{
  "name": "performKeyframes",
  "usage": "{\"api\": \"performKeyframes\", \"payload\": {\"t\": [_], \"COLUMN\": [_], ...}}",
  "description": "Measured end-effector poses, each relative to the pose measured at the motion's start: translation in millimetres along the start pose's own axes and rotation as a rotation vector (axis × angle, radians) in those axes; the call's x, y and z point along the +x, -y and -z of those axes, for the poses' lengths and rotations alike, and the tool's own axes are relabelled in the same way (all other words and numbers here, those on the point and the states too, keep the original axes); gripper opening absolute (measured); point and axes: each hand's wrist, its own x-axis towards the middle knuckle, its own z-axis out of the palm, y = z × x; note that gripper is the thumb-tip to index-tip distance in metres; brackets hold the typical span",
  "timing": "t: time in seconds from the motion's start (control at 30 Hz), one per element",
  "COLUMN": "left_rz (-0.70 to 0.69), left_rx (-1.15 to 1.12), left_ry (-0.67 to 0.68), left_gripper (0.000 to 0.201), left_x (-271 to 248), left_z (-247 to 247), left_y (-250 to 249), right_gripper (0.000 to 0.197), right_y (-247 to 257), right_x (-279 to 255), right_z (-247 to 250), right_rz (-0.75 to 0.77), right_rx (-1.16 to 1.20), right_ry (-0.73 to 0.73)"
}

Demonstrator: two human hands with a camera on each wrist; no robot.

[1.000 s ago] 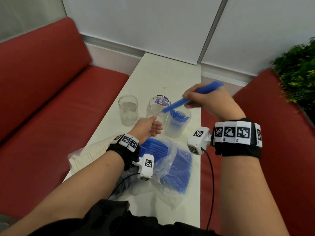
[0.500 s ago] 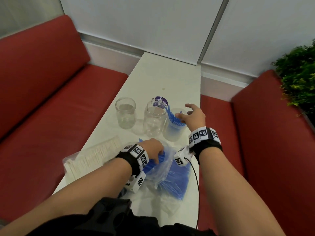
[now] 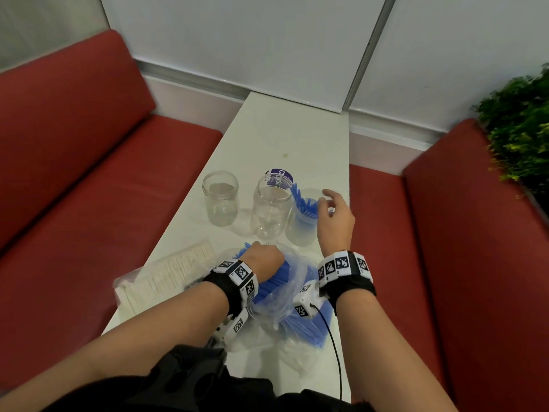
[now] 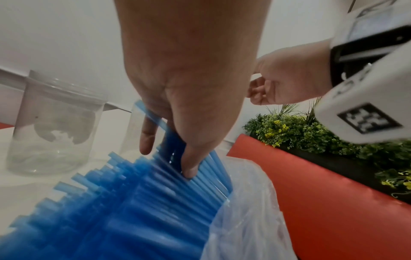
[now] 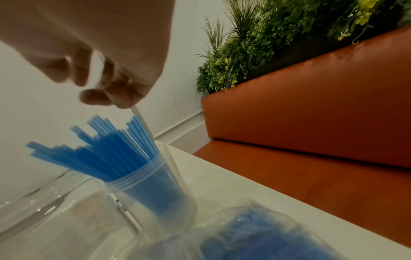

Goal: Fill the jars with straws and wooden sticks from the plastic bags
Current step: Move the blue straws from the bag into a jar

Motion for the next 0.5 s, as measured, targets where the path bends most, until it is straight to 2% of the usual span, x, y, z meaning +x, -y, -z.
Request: {"api": "performKeyframes", "payload": {"t": [0.03,0.13,0.23,0.3,0.37,0.4,0.43,0.47,0.5], "left_rz": [0.011,0.043,0.063,0.075,0.061,0.044,0.028,0.012,-0.005], "left_rx": [0.015,0.086,0.085,0.051,0.042,0.062,0.093,0.128,0.163], "left_ry": [0.003,0.052,0.087,0.132,0.162,0.157,0.138,0.108,0.073], "left_gripper": [0.027,0.029,0.032,0.031,0.023,0.017,0.011,0.009,0.01], "left_x": [-0.2,-4.2,-7.9,-12.7,-17.7,-20.8,-25.4,-30.3,-34.9], "left_z": [2.9,15.2,31.8,46.6,63.6,72.2,80.6,88.3,95.8], "left_y": [-0.5,0.5,2.6,3.6,3.5,3.1,2.5,1.6,0.6], "right_gripper": [0.025,0.034,0.048,0.058,0.061,0.052,0.035,0.015,0.007], "right_y": [-1.6,-9.8,-21.0,-29.7,-37.3,-40.4,-42.5,-42.6,-42.3], "right_x": [-6.5,-24.7,-37.2,-46.2,-54.8,-57.1,-59.0,-60.1,-60.2], "right_z": [-2.1,-9.2,-14.6,-18.6,-22.8,-25.6,-27.5,-28.2,-27.5], "right_rz": [0.015,-0.009,-0.022,-0.033,-0.077,-0.096,-0.11,-0.126,-0.13], "right_rx": [0.031,-0.003,-0.23,-0.39,-0.471,-0.483,-0.481,-0.463,-0.419], "right_ry": [0.081,0.476,0.834,0.981,0.954,0.901,0.838,0.793,0.764]}}
